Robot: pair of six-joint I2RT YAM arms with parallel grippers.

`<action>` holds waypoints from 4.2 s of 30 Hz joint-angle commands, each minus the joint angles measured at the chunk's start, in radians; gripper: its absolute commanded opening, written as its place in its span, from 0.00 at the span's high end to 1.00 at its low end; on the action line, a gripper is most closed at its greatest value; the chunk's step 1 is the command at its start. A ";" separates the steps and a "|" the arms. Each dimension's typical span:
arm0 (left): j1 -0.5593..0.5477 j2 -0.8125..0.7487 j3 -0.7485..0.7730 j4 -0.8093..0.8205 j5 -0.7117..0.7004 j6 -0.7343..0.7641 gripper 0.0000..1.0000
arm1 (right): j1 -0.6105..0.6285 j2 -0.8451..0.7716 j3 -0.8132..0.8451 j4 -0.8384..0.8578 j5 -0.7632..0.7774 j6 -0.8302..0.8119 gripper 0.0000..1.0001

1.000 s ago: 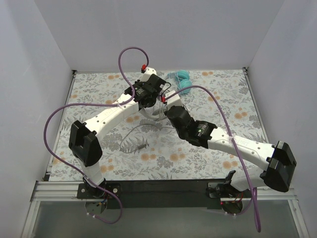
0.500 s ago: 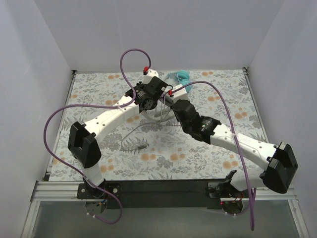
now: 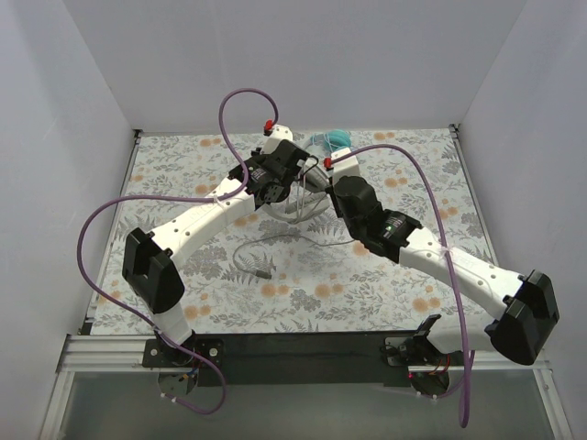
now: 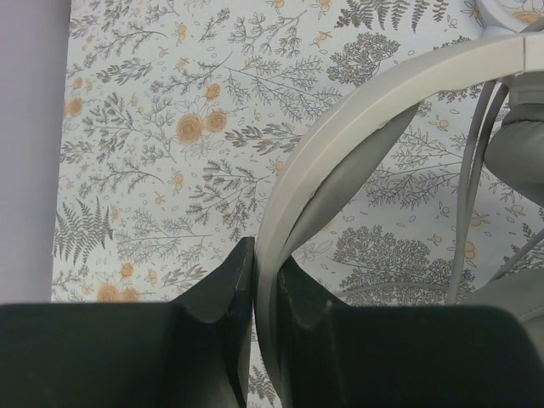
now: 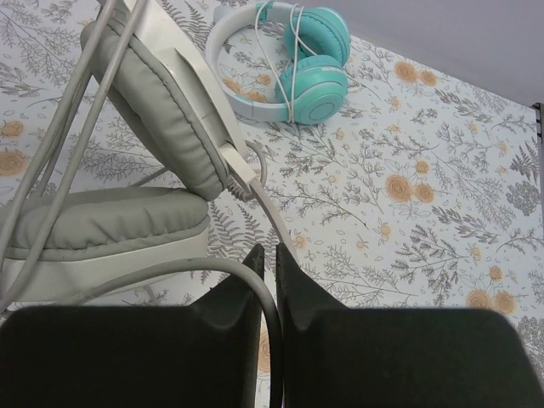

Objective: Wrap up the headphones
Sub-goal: Wrap the headphone cable with the right arm

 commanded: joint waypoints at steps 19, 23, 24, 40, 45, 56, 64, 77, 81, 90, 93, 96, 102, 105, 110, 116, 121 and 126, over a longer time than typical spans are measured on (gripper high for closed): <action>-0.021 -0.100 -0.014 0.039 0.073 0.069 1.00 | -0.088 -0.063 0.081 0.138 -0.182 -0.270 0.80; -0.029 -0.124 -0.037 0.074 0.142 0.088 1.00 | -0.103 -0.063 0.093 0.140 -0.244 -0.323 0.79; -0.031 -0.127 -0.041 0.077 0.148 0.089 1.00 | -0.106 -0.058 0.096 0.140 -0.248 -0.327 0.79; -0.038 -0.150 -0.050 0.079 0.107 0.100 1.00 | -0.151 -0.127 0.089 0.066 -0.325 -0.310 0.71; -0.040 -0.133 -0.031 0.065 0.076 0.091 1.00 | -0.151 -0.146 0.101 0.043 -0.308 -0.289 0.74; -0.044 -0.109 0.001 0.046 0.050 0.085 1.00 | -0.151 -0.176 0.148 -0.069 -0.262 -0.229 0.83; -0.049 -0.097 0.025 0.036 0.034 0.077 1.00 | -0.151 -0.198 0.130 -0.090 -0.247 -0.186 0.89; -0.054 -0.089 0.041 0.031 0.004 0.091 1.00 | -0.151 -0.202 0.167 -0.149 -0.196 -0.206 0.89; -0.057 -0.089 0.045 0.029 -0.002 0.091 1.00 | -0.151 -0.183 0.185 -0.166 -0.190 -0.212 0.89; -0.060 -0.092 0.045 0.034 0.015 0.103 1.00 | -0.151 -0.149 0.214 -0.162 -0.144 -0.250 0.88; -0.063 -0.097 0.036 0.039 0.027 0.112 1.00 | -0.151 -0.133 0.233 -0.161 -0.136 -0.287 0.84; -0.064 -0.100 0.035 0.042 0.016 0.111 1.00 | -0.152 -0.117 0.244 -0.161 -0.141 -0.307 0.83; -0.064 -0.106 0.044 0.042 -0.015 0.106 1.00 | -0.152 -0.143 0.227 -0.162 -0.152 -0.277 0.83; -0.064 -0.103 0.051 0.037 -0.034 0.100 1.00 | -0.151 -0.147 0.227 -0.166 -0.146 -0.272 0.83; -0.064 -0.104 0.062 0.026 -0.045 0.094 1.00 | -0.152 -0.175 0.207 -0.178 -0.140 -0.254 0.83; -0.064 -0.107 0.068 0.028 -0.019 0.097 1.00 | -0.152 -0.169 0.207 -0.193 -0.117 -0.260 0.83; -0.067 -0.110 0.058 0.031 -0.001 0.112 1.00 | -0.154 -0.126 0.245 -0.185 -0.110 -0.310 0.80; -0.069 -0.123 0.048 0.037 0.014 0.117 1.00 | -0.169 -0.106 0.253 -0.169 -0.146 -0.339 0.76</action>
